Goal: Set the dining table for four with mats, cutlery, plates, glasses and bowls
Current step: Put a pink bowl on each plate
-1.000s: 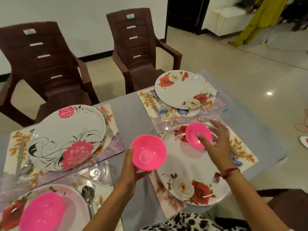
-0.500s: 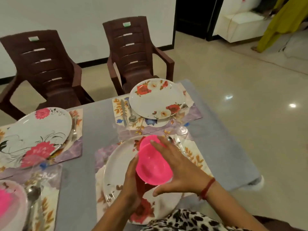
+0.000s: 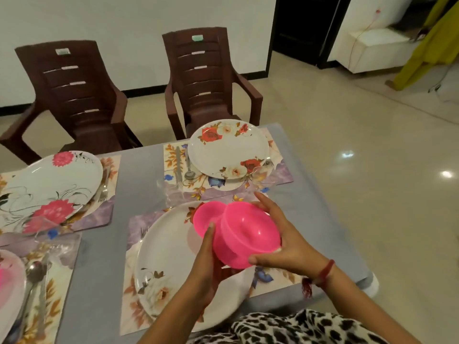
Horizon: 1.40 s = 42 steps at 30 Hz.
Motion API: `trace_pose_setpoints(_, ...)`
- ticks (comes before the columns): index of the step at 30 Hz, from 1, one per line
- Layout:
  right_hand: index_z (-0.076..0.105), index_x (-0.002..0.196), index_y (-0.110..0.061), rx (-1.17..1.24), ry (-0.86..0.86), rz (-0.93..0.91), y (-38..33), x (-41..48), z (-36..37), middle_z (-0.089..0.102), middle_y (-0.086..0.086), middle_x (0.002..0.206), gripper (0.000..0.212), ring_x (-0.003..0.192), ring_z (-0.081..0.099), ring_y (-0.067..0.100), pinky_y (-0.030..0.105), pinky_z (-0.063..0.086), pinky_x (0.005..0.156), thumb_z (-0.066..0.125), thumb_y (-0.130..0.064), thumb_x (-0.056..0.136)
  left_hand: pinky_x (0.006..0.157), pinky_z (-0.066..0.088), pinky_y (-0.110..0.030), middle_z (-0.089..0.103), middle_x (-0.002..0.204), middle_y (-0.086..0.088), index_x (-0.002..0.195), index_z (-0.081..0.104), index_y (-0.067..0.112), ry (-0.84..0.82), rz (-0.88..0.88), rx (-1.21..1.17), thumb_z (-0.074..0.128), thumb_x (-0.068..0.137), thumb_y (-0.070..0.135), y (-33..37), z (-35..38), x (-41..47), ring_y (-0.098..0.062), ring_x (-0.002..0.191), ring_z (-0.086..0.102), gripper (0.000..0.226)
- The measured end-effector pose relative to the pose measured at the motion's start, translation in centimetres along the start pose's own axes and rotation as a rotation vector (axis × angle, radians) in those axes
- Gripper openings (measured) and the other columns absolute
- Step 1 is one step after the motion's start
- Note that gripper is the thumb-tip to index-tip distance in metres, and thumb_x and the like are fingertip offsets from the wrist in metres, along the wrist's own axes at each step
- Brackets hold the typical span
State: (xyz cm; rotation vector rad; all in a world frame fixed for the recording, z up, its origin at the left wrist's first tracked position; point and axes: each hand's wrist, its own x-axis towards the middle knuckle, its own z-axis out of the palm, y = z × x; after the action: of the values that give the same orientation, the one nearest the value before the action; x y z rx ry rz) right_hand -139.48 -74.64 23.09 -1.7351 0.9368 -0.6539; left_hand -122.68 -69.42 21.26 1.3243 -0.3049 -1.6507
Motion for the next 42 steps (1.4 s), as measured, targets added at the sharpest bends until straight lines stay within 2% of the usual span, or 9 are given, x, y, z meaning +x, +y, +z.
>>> trace_pose_setpoints(7, 0.022, 0.138, -0.054, 0.189, 0.263, 0.035, 5.1, -2.4, -10.5, 0.038, -0.015, 0.141, 0.112, 0.129, 0.042, 0.005, 0.036, 0.043, 0.104, 0.082, -0.065, 0.044, 0.071, 0.057, -0.048, 0.071, 0.103, -0.015, 0.114, 0.059, 0.022, 0.114, 0.079, -0.095, 0.039, 0.091, 0.055, -2.1, 8.8, 3.2, -0.033, 0.095, 0.067, 0.045)
trace_pose_setpoints(11, 0.023, 0.136, -0.055, 0.120, 0.366, 0.060, 10.3, -3.9, -20.7, 0.033, -0.015, 0.146, 0.112, 0.131, 0.036, -0.004, 0.010, 0.035, 0.102, 0.081, -0.068, 0.041, 0.053, 0.058, -0.040, 0.065, 0.105, -0.011, 0.117, 0.057, 0.022, 0.254, 0.166, -0.168, 0.041, 0.092, 0.050, -2.8, 15.3, 6.8, -0.027, 0.089, 0.062, 0.040)
trace_pose_setpoints(15, 0.024, 0.137, -0.054, 0.053, 0.399, 0.074, 13.5, -4.6, -28.6, 0.031, -0.019, 0.144, 0.112, 0.130, 0.035, -0.004, 0.014, 0.035, 0.101, 0.080, -0.069, 0.041, 0.052, 0.058, -0.038, 0.064, 0.103, -0.005, 0.103, 0.059, 0.031, 0.266, 0.221, -0.223, 0.038, 0.095, 0.051, -3.5, 20.0, 8.5, -0.025, 0.091, 0.061, 0.030)
trace_pose_setpoints(20, 0.022, 0.138, -0.055, 0.047, 0.321, 0.098, 15.5, -3.1, -33.7, 0.030, -0.016, 0.144, 0.117, 0.130, 0.036, 0.005, 0.029, 0.037, 0.103, 0.080, -0.071, 0.037, 0.056, 0.058, -0.041, 0.065, 0.104, -0.005, 0.102, 0.060, 0.032, 0.363, 0.256, -0.318, 0.037, 0.095, 0.053, -5.9, 24.0, 8.1, -0.027, 0.093, 0.062, 0.032)
trace_pose_setpoints(25, 0.026, 0.140, -0.044, 0.051, 0.327, 0.017, 14.9, -0.1, -35.6, 0.029, -0.031, 0.137, 0.119, 0.122, 0.033, -0.016, 0.002, 0.035, 0.091, 0.077, -0.073, 0.037, 0.062, 0.057, -0.043, 0.064, 0.107, -0.006, 0.106, 0.058, 0.032, 0.413, 0.293, -0.366, 0.040, 0.089, 0.057, -6.3, 25.7, 8.8, -0.028, 0.097, 0.061, 0.035)
trace_pose_setpoints(29, 0.022, 0.141, -0.044, -0.018, 0.288, -0.057, 14.5, 2.2, -37.2, 0.024, -0.036, 0.136, 0.118, 0.122, 0.029, -0.020, -0.004, 0.031, 0.089, 0.078, -0.069, 0.040, 0.060, 0.059, -0.041, 0.063, 0.109, -0.007, 0.107, 0.059, 0.030, 0.428, 0.324, -0.386, 0.041, 0.089, 0.056, -5.7, 27.2, 10.5, -0.028, 0.097, 0.061, 0.036)
trace_pose_setpoints(33, 0.021, 0.141, -0.046, -0.049, 0.223, -0.039, 15.7, 4.6, -39.6, 0.021, -0.039, 0.131, 0.118, 0.117, 0.030, -0.021, 0.005, 0.029, 0.090, 0.079, -0.061, 0.040, 0.059, 0.060, -0.040, 0.064, 0.110, -0.007, 0.114, 0.058, 0.028, 0.457, 0.346, -0.401, 0.037, 0.094, 0.054, -5.4, 29.1, 12.6, -0.028, 0.097, 0.062, 0.038)
trace_pose_setpoints(39, 0.018, 0.141, -0.048, -0.087, 0.003, -0.022, 19.7, 9.1, -44.9, 0.017, -0.042, 0.128, 0.122, 0.121, 0.032, 0.000, 0.025, 0.034, 0.097, 0.078, -0.068, 0.036, 0.070, 0.057, -0.044, 0.063, 0.113, -0.008, 0.110, 0.058, 0.031, 0.582, 0.373, -0.416, 0.037, 0.093, 0.057, -5.2, 34.0, 16.9, -0.030, 0.102, 0.061, 0.038)
trace_pose_setpoints(42, 0.017, 0.139, -0.051, -0.095, -0.095, -0.087, 21.0, 12.1, -48.0, 0.017, -0.041, 0.131, 0.119, 0.117, 0.034, -0.008, 0.018, 0.032, 0.094, 0.078, -0.069, 0.038, 0.069, 0.057, -0.045, 0.062, 0.110, -0.010, 0.114, 0.056, 0.028, 0.656, 0.401, -0.484, 0.036, 0.094, 0.057, -5.0, 36.9, 19.2, -0.031, 0.098, 0.061, 0.041)
